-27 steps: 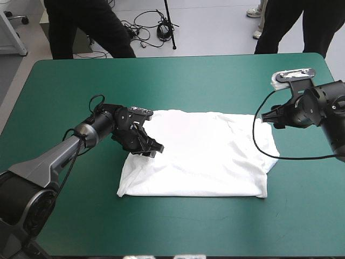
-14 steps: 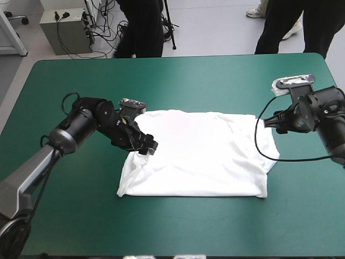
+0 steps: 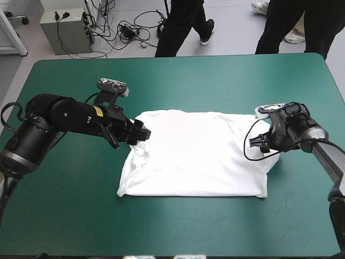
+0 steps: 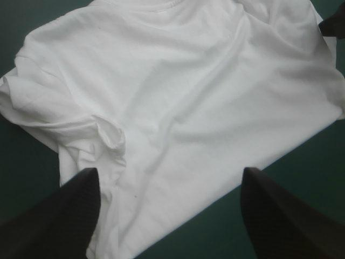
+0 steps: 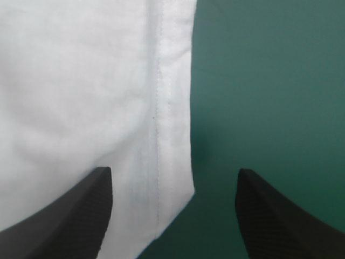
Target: Fold the cloth
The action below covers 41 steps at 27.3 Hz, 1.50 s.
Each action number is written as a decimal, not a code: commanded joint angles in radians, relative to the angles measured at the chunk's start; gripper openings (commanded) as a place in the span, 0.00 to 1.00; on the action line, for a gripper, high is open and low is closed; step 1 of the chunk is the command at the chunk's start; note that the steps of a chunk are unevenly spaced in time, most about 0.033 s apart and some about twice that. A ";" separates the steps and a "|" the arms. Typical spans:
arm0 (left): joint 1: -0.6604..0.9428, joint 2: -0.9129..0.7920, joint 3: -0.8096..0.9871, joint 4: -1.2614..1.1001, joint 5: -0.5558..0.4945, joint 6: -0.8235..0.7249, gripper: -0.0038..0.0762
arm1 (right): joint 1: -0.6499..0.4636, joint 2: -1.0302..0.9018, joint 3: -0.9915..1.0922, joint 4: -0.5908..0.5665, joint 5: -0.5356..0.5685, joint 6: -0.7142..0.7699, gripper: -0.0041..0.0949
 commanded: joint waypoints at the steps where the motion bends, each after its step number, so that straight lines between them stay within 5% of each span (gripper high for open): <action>1: -0.004 -0.031 -0.034 -0.022 -0.024 -0.010 0.71 | -0.049 0.017 -0.024 0.036 -0.026 -0.023 0.67; 7: -0.004 -0.031 -0.034 -0.020 -0.041 -0.010 0.71 | -0.089 0.080 -0.024 0.129 -0.024 -0.104 0.58; 14: -0.004 -0.031 -0.034 -0.014 -0.037 -0.010 0.71 | -0.089 0.114 -0.020 0.132 -0.002 -0.103 0.03; 21: -0.004 -0.033 -0.034 -0.014 -0.007 -0.010 0.71 | -0.087 0.049 -0.098 0.146 0.048 -0.091 0.02; 28: -0.004 -0.033 -0.034 -0.010 0.014 0.006 0.71 | -0.053 -0.018 -0.242 0.364 0.075 -0.208 0.03; 41: -0.004 -0.033 -0.034 0.034 0.005 0.004 0.71 | 0.170 0.219 -0.242 0.330 0.040 -0.211 0.03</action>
